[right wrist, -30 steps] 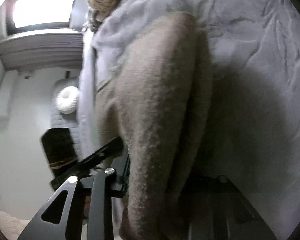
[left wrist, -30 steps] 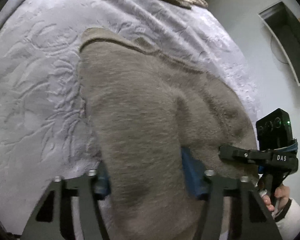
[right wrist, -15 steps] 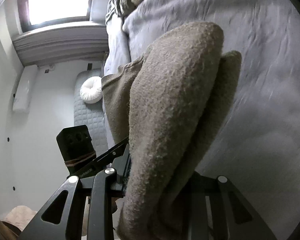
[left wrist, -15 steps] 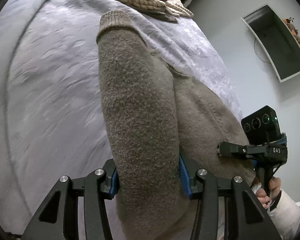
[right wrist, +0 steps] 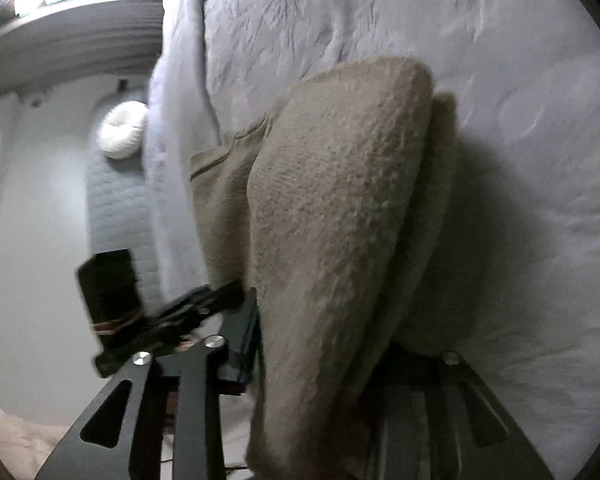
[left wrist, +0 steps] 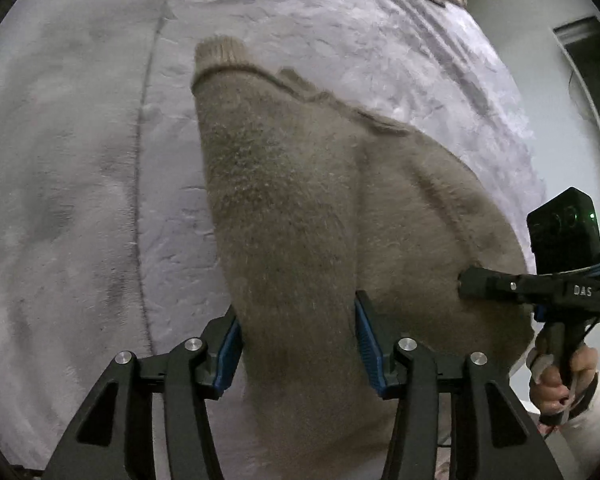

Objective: Fold small clothes

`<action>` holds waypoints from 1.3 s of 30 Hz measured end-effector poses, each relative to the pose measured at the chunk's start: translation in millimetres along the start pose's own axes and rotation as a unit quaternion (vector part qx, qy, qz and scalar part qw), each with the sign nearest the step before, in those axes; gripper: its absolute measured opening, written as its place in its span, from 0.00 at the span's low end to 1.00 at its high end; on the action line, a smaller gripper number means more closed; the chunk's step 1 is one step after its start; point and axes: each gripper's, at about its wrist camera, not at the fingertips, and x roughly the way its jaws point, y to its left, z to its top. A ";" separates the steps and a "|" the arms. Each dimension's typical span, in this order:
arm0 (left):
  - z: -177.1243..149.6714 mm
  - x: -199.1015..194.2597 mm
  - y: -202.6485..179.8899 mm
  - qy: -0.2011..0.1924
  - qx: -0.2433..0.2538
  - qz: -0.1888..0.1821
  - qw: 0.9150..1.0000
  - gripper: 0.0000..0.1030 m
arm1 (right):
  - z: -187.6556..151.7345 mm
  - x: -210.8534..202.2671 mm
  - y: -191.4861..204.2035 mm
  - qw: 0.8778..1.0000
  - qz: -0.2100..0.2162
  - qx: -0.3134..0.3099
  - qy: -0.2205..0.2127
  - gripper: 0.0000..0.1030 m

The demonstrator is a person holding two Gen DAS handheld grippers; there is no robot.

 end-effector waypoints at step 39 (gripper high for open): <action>-70.3 -29.4 -0.6 -0.011 0.026 0.173 0.985 0.53 | -85.6 -23.3 14.6 0.955 -0.289 -0.063 -0.025 0.09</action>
